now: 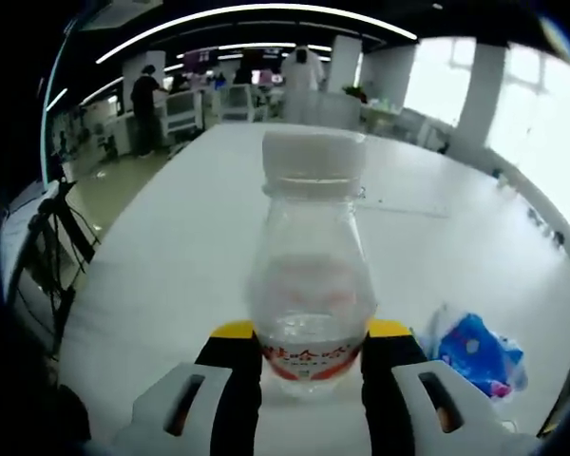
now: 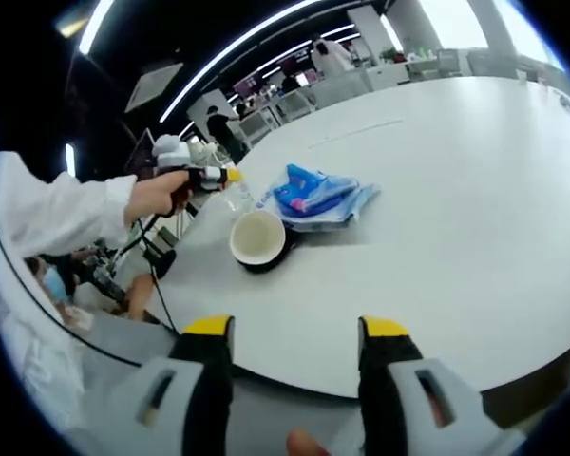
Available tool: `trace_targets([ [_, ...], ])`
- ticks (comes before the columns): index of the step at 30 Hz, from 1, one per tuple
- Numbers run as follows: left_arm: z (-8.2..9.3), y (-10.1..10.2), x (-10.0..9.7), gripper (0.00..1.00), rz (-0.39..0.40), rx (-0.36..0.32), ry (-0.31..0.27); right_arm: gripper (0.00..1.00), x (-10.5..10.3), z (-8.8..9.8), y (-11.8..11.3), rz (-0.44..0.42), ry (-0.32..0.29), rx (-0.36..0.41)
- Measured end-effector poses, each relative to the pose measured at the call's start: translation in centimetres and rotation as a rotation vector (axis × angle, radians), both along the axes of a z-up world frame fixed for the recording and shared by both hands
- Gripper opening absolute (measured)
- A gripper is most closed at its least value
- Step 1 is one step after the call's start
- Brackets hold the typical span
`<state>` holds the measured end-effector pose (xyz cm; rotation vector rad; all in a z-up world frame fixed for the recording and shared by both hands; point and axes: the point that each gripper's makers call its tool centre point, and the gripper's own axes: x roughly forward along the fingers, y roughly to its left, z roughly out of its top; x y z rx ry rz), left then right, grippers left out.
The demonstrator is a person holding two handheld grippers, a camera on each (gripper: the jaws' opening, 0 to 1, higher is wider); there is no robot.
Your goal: Arrange the tabletop items into an orderly group along one side of the table until the central work area is clear of visible clutter.
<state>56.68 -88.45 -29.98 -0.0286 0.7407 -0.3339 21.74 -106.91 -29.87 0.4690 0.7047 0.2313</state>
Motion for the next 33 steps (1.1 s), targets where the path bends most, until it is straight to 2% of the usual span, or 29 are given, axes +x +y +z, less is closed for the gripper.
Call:
trace_targets([
  [10,0.0,0.0,-0.2,0.36,0.000,0.005,-0.014,0.51,0.1,-0.2,0.0,0.002,0.003,0.005],
  [24,-0.4,0.1,-1.9,0.37,-0.010,0.027,-0.016,0.49,0.1,-0.5,0.2,0.021,0.010,0.004],
  [33,-0.4,0.0,-2.3,0.37,-0.007,0.014,-0.025,0.49,0.0,-0.3,0.2,0.023,0.008,0.004],
])
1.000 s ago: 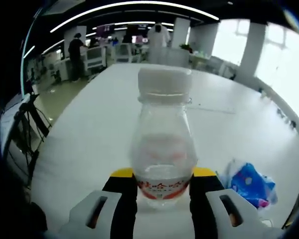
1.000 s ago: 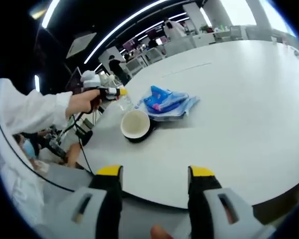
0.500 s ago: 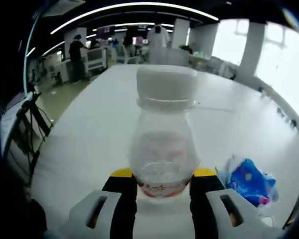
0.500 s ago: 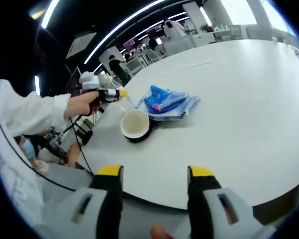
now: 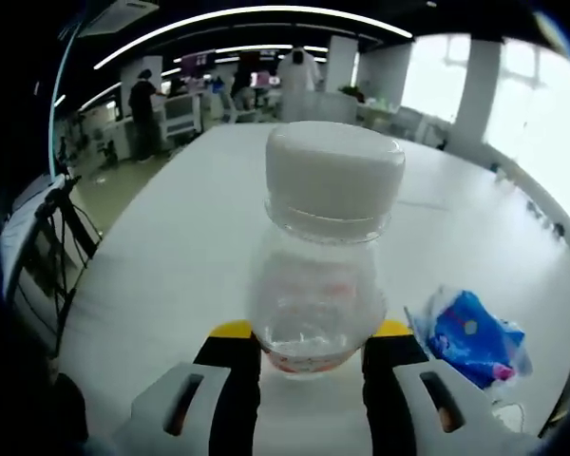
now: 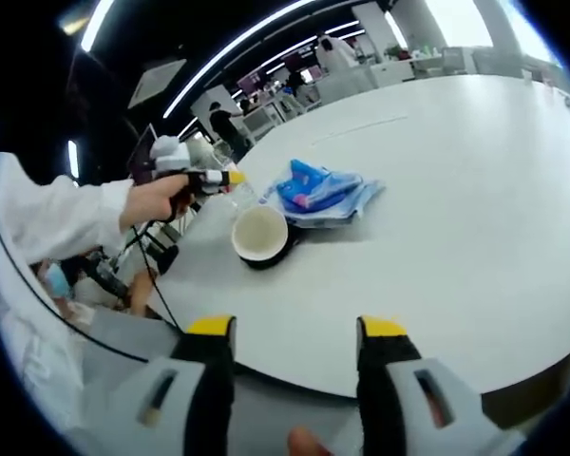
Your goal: Arrange the tabletop items into an orderly group along one side of the table until the central work area is clear of visible clutter.
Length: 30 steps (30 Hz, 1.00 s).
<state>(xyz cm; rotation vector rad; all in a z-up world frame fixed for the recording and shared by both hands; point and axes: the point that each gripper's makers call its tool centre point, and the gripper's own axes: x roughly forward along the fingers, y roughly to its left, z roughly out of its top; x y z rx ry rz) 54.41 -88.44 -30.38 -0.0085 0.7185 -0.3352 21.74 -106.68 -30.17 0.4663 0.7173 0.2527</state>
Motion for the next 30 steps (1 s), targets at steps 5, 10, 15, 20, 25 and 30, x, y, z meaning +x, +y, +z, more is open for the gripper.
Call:
trace_targets([
  [5,0.1,-0.3,-0.1,0.39,-0.019,-0.002,-0.001,0.49,0.0,0.0,0.1,0.000,-0.001,0.000],
  [10,0.5,-0.1,0.3,0.62,0.010,-0.014,-0.024,0.50,0.0,0.1,0.1,0.002,-0.002,0.002],
  [15,1.3,-0.3,0.3,0.84,-0.009,-0.013,-0.052,0.50,0.2,0.2,0.1,0.006,-0.008,0.005],
  [20,1.6,0.0,-0.1,0.89,-0.002,-0.045,-0.043,0.50,0.4,0.3,0.3,0.007,-0.016,0.021],
  [25,1.8,0.1,-0.8,0.90,-0.011,-0.053,-0.043,0.50,0.5,0.8,0.4,0.020,-0.027,0.026],
  [30,2.6,0.4,-1.6,0.90,-0.022,-0.062,-0.054,0.50,0.5,0.9,0.4,0.032,-0.032,0.024],
])
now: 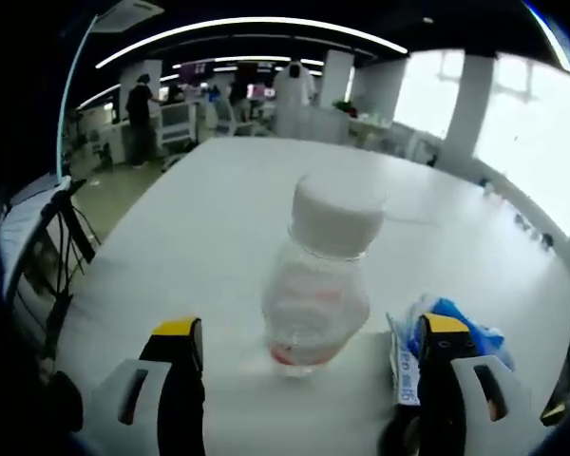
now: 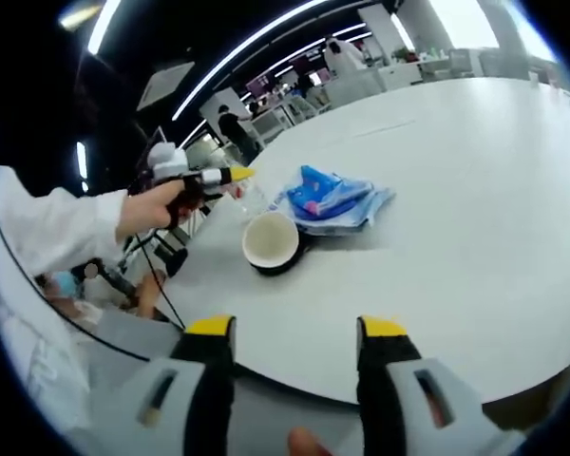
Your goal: Arrange the tabletop items into an orderly group along one side of the table until the central work area is clear of visible clutter.
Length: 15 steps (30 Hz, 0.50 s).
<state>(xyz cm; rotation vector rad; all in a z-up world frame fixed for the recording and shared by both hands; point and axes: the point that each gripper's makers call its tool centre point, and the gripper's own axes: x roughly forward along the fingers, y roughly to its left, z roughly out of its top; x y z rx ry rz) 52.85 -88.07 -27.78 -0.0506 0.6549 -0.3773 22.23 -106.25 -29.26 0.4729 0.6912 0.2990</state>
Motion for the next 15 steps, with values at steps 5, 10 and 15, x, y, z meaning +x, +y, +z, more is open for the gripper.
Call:
trace_targets([
  [5,0.7,0.5,-0.8,0.91,-0.008,-0.015,-0.013,0.49,0.0,0.2,0.2,0.013,-0.012,0.003],
  [10,1.4,0.9,-2.3,0.91,-0.025,-0.036,-0.022,0.50,-0.1,0.3,0.3,0.025,-0.023,0.005],
  [15,1.8,1.3,-3.8,0.91,-0.051,-0.028,-0.034,0.49,-0.2,0.2,0.2,0.026,-0.028,0.012],
])
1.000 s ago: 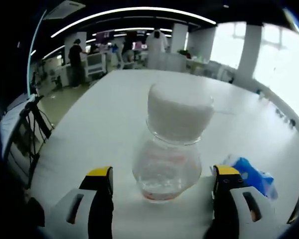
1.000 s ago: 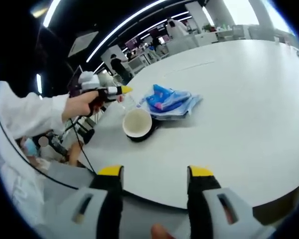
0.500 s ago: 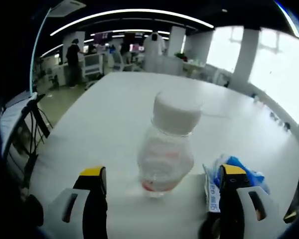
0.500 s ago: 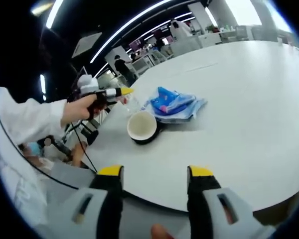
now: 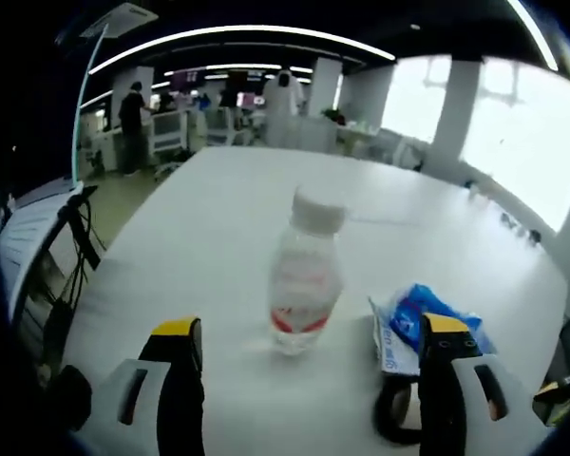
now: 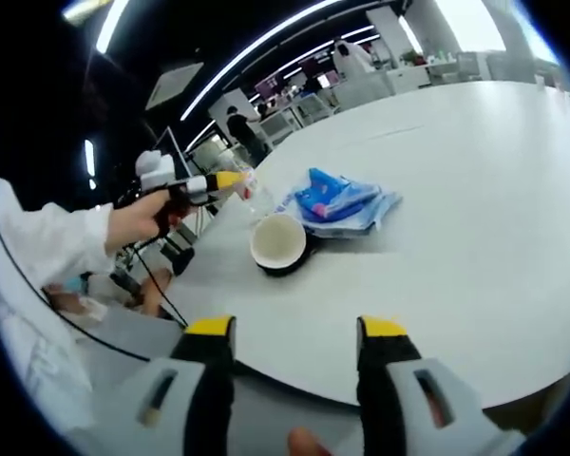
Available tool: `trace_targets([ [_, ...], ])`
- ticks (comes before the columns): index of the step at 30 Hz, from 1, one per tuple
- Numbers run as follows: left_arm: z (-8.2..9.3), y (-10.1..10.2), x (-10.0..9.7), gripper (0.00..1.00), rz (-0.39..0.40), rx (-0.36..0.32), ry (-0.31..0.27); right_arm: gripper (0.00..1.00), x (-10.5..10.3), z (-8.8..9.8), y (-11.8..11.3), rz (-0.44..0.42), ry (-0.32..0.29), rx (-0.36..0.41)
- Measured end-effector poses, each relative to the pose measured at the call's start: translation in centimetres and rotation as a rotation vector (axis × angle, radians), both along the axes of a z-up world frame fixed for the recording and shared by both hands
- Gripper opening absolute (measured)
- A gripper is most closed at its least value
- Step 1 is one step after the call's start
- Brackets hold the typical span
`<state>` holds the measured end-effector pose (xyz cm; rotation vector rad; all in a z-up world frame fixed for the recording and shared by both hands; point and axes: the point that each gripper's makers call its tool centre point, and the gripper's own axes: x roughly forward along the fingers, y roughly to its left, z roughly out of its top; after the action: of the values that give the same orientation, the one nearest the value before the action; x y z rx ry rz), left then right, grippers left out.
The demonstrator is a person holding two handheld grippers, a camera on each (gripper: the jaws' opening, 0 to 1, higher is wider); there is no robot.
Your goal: Arrange the tabletop items into an orderly group along one side of the table until the central work area is clear of visible clutter.
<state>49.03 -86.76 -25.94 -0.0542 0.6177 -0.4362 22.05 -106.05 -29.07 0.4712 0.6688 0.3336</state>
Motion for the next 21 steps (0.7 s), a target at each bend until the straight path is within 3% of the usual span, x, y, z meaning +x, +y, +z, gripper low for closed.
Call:
trace_targets([
  [10,0.6,-0.3,-3.8,0.91,-0.077,0.044,-0.043,0.50,-0.6,-0.4,0.1,0.009,0.000,0.022],
  [12,0.7,-0.1,-4.7,0.91,-0.096,0.078,-0.057,0.50,-0.7,-0.5,0.1,0.020,0.003,0.019],
  [21,1.3,0.5,-7.8,0.92,-0.114,0.067,-0.079,0.50,-0.8,-0.5,0.4,0.035,-0.001,0.028],
])
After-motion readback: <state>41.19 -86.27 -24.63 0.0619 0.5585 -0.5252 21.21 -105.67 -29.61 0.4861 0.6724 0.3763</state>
